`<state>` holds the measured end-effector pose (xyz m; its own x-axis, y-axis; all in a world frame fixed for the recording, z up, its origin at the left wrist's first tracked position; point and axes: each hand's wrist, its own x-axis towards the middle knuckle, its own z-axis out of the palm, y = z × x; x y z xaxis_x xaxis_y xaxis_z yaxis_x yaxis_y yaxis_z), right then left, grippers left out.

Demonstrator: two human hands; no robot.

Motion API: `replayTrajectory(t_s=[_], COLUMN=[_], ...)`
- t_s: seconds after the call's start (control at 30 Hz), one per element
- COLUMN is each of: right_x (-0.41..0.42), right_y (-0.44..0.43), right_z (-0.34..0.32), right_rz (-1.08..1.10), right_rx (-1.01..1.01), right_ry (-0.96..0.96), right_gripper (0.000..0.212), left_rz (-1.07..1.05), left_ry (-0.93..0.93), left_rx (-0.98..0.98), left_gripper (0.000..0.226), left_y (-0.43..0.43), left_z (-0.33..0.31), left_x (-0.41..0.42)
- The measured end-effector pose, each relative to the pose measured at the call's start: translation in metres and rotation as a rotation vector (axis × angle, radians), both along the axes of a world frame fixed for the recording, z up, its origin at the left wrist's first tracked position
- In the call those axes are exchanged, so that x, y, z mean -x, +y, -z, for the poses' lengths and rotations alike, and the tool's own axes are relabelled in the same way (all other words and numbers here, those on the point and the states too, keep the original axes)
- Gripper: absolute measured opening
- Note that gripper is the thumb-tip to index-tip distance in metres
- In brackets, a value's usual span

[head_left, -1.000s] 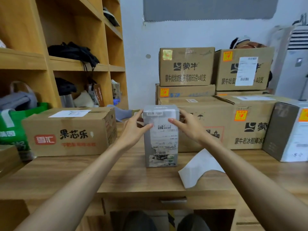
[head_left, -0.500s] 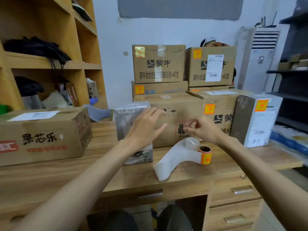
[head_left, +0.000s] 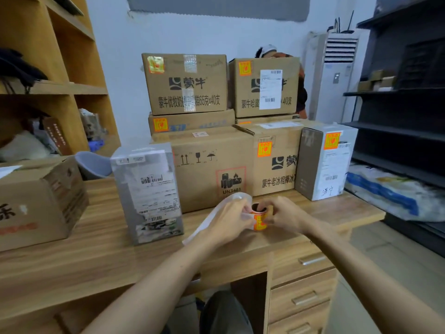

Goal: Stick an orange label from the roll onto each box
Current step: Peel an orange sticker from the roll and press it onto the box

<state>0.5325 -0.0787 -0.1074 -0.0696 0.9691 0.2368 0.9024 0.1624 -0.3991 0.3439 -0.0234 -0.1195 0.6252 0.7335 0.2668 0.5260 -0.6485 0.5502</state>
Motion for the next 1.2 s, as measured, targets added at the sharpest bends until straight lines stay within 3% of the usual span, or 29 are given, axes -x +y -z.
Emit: replayTrajectory(t_s=[0.23, 0.73, 0.97, 1.2], right_x=[-0.002, -0.005, 0.012, 0.034], right_y=[0.003, -0.006, -0.027, -0.026], right_z=[0.015, 0.035, 0.045, 0.051], right_rz=[0.058, 0.209, 0.224, 0.205], right_rx=[-0.028, -0.171, -0.363, -0.337], right_ry=[0.018, -0.053, -0.111, -0.057], right_gripper=[0.012, 0.017, 0.022, 0.024], left_rz=[0.015, 0.113, 0.139, 0.187], left_ry=[-0.071, -0.145, -0.143, -0.165], left_rx=[-0.010, 0.120, 0.137, 0.123], left_gripper=[0.016, 0.020, 0.022, 0.023], left_y=[0.006, 0.016, 0.020, 0.018], left_z=[0.013, 0.024, 0.024, 0.021], left_x=[0.001, 0.003, 0.007, 0.004])
